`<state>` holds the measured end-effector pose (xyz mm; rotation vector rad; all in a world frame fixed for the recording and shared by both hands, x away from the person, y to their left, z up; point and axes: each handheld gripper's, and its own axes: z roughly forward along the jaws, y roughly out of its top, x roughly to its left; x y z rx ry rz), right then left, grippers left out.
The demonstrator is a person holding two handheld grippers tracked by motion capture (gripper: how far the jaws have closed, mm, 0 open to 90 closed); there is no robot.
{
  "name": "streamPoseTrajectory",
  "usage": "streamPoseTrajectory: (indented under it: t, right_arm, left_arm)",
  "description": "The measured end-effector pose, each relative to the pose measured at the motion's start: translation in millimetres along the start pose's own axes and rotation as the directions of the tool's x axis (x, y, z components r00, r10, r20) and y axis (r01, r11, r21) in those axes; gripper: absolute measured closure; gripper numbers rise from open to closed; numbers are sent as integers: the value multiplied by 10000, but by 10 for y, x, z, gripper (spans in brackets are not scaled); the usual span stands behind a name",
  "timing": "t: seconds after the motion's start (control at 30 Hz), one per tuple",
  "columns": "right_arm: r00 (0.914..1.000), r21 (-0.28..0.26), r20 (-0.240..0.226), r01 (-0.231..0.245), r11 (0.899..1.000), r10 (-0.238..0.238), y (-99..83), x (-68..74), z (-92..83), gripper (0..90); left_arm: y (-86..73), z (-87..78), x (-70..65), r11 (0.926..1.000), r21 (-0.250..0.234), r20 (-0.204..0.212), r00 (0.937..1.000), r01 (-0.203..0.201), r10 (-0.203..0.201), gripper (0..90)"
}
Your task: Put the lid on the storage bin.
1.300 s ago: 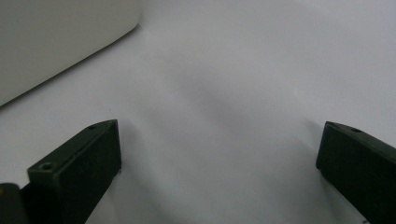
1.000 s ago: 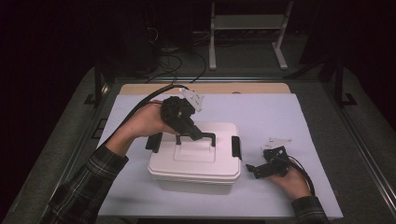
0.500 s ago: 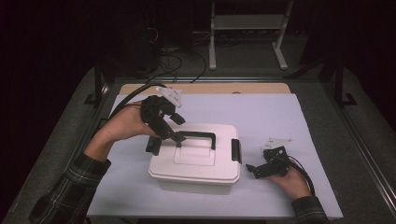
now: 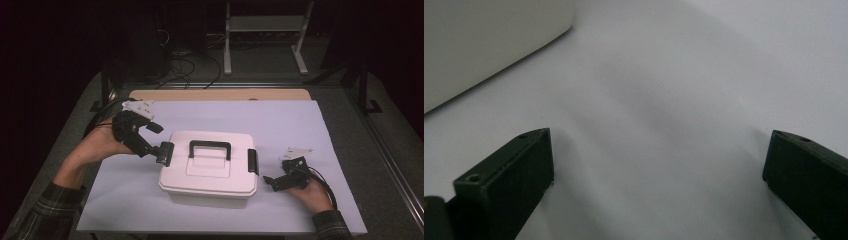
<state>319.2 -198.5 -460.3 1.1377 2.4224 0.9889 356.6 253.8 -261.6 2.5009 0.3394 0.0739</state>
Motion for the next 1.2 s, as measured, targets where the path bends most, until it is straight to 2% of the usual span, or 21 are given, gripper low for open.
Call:
streamPoseTrajectory:
  t: [0.1,0.23,0.27,0.3,0.43,0.83,1.03,1.2]
  right_arm:
    - [10000,-1,0,1,10000,-1,0,0,0,0]
    - [10000,1,-2,0,10000,0,0,0,0,0]
    - [10000,0,-1,0,10000,0,0,0,0,0]
    - [10000,0,-1,0,10000,0,0,0,0,0]
    - [10000,0,-1,0,10000,0,0,0,0,0]
    - [10000,0,-1,3,10000,-3,0,0,0,0]
    - [10000,-8,3,-1,10000,1,-1,0,1,0]
    - [10000,-10,3,-3,10000,3,-1,1,1,0]
  left_arm:
    - [-158,-25,1,9996,-125,-74,9997,241,-242,194]
    - [-352,-39,-9,9979,-379,-308,9981,526,-538,194]
    - [-442,-44,-16,9969,-457,-438,9969,635,-655,194]
    - [-442,-44,-16,9969,-457,-438,9969,635,-655,193]
    - [-626,-17,-32,9942,-579,-741,9927,908,-950,193]
    - [-1161,234,-37,9858,-291,-1478,9747,1653,-1678,193]
    - [-1399,396,-58,9785,-171,-1575,9659,2053,-2054,193]
    - [-1513,478,-71,9739,-129,-1691,9595,2265,-2254,193]
